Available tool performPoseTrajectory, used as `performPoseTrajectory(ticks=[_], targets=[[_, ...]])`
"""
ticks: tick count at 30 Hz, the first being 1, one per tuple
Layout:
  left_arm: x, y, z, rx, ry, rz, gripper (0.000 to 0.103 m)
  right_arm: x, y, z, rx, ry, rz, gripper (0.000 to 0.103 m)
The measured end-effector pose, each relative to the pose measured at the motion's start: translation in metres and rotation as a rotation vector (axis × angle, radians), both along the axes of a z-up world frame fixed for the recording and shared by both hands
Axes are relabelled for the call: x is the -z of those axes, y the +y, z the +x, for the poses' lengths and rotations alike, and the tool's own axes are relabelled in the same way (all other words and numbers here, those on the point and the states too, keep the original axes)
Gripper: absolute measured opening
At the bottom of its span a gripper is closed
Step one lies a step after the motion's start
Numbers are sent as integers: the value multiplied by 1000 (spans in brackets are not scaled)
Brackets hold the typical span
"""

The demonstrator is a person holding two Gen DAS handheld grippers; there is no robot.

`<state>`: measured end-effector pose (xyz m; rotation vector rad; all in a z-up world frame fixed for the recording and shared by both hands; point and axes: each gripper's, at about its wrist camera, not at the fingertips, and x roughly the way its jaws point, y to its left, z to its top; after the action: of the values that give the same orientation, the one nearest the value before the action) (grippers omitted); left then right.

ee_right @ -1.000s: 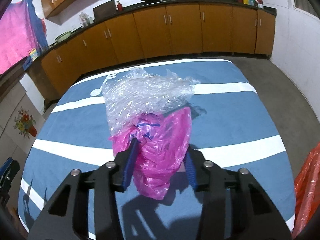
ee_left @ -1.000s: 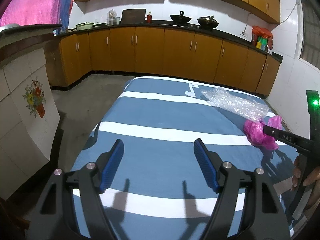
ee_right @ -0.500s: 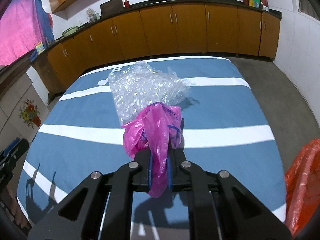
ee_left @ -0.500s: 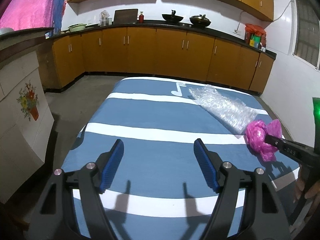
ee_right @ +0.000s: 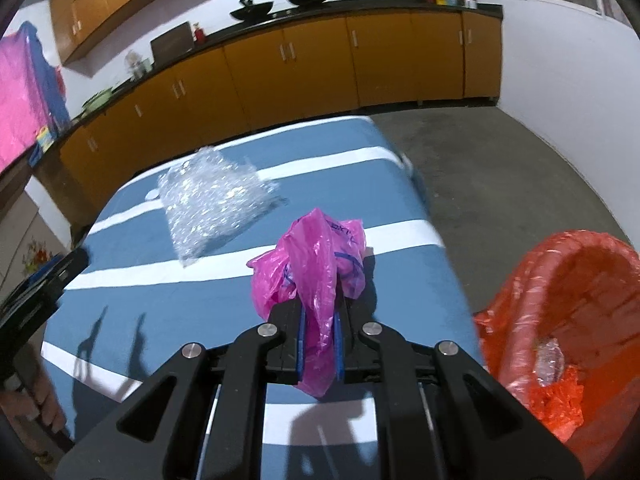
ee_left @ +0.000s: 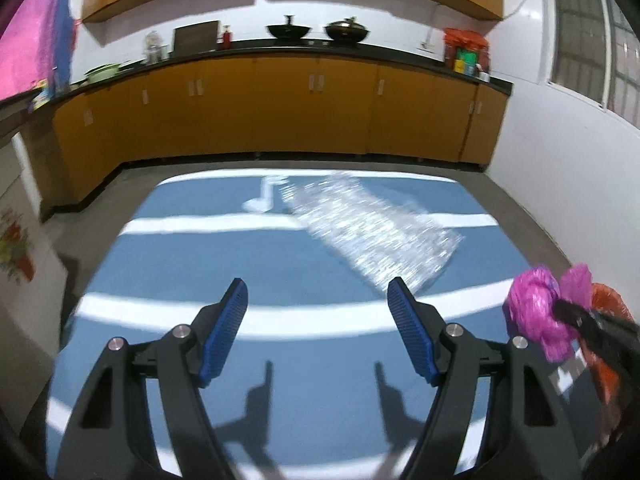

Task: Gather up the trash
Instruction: 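Lift the pink bag with the right tool while the left tool grasps the clear bubble-wrap bag, then carry the pink and bubble-wrap bags over the red basket and open both tools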

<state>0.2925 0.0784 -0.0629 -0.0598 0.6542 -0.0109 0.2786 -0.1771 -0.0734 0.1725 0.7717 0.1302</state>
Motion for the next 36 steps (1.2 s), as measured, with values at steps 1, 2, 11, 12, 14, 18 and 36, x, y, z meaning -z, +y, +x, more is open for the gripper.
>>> performPoseTrajectory(ticks=[1,2,11,12,14,18,36], targets=[[1,-9,11,14,-1,3,71,-1,-3,-1,5,-5,1,11],[2,-15,20,24,-1,5,71,-2,-7,-2,10,-10,4,11],[38,-55,90,34,117,-13,71,-1,-26,7,47,-24,69,11],[43,-57,95,31,139,-16,71,-1,-27,8,45,-23,73,11],[50,-58,104,29,190,-34,70,0,-28,8,43,-23,79,11],[59,-60,117,22,249,-38,64,3,-28,10,43,-17,93,11],[51,-48,81,59,215,-23,14,-14,-40,-6,34,-47,116,11]])
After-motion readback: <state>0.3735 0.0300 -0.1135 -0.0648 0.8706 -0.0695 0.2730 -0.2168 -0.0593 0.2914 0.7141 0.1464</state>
